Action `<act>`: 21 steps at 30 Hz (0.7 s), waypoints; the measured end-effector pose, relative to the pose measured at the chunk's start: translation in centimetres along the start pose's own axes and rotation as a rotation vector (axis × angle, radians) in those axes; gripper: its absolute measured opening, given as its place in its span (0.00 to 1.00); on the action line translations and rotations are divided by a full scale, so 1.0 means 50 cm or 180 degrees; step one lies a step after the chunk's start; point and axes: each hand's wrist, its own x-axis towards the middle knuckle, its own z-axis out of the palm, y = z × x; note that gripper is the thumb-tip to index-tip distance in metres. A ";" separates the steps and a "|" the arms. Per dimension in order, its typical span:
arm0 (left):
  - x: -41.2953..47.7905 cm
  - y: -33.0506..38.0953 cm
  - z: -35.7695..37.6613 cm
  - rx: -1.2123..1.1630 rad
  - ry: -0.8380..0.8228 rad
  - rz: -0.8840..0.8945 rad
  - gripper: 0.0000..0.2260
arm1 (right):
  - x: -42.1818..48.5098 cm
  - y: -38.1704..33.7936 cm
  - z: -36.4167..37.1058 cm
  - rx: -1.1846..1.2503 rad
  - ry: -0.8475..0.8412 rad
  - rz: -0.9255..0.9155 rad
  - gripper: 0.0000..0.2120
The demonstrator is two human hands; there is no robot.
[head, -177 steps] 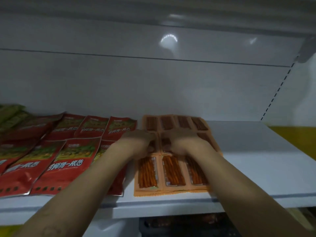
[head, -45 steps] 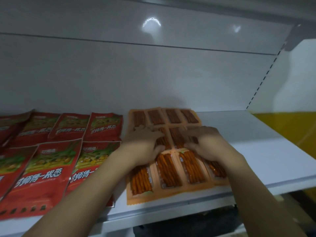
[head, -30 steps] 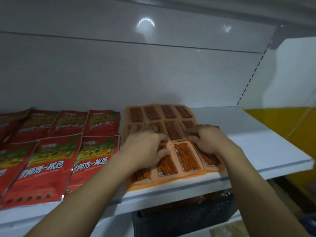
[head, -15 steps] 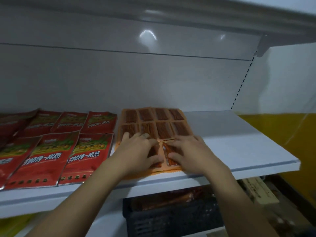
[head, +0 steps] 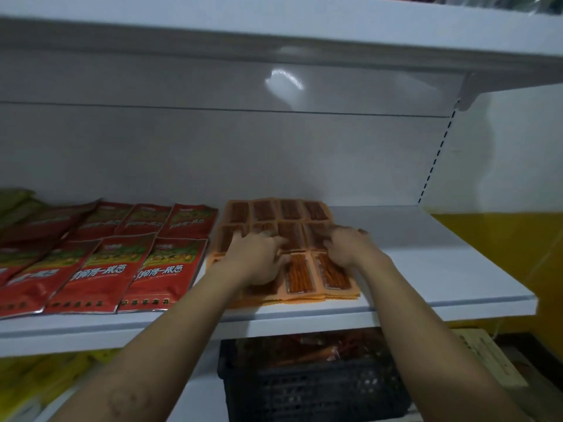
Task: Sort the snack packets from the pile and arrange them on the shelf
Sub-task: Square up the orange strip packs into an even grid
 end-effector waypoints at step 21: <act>0.091 0.014 0.047 0.0033 -0.0067 0.0238 0.19 | 0.031 0.023 0.031 0.0262 0.0142 0.0062 0.18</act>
